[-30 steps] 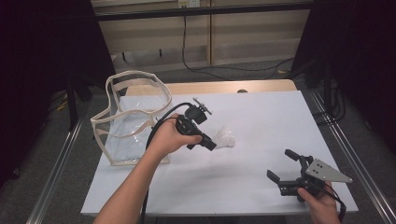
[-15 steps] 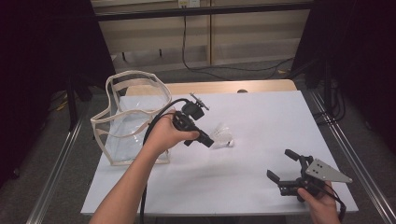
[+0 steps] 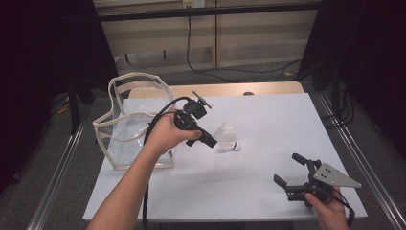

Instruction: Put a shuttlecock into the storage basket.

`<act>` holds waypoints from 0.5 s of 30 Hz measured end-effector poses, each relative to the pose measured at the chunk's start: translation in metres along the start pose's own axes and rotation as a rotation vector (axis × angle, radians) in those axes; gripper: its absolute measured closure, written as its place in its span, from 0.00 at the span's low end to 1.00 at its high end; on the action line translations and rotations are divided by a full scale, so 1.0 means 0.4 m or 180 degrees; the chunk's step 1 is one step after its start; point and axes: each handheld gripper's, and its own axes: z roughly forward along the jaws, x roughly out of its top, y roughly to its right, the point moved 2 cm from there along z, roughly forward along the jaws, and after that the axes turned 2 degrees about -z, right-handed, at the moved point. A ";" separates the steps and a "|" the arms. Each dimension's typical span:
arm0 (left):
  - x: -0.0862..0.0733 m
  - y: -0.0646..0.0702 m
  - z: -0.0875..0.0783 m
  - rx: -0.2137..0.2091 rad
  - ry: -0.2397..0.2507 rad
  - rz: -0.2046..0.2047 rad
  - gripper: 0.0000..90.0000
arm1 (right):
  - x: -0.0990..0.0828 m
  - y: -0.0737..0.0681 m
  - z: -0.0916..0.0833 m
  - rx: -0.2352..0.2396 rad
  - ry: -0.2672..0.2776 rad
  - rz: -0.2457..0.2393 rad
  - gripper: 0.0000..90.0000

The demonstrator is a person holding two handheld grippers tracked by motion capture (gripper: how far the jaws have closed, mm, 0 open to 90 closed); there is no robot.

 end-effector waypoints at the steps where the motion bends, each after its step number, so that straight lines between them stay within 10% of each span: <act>1: 0.000 -0.001 -0.002 -0.0015 -0.0004 0.0003 0.73 | 0.000 0.000 0.000 0.0000 0.0001 -0.0003 0.01; 15: 0.010 -0.001 -0.039 0.0002 0.0058 -0.0034 0.73 | 0.000 0.001 -0.001 -0.0003 -0.0002 -0.0007 0.01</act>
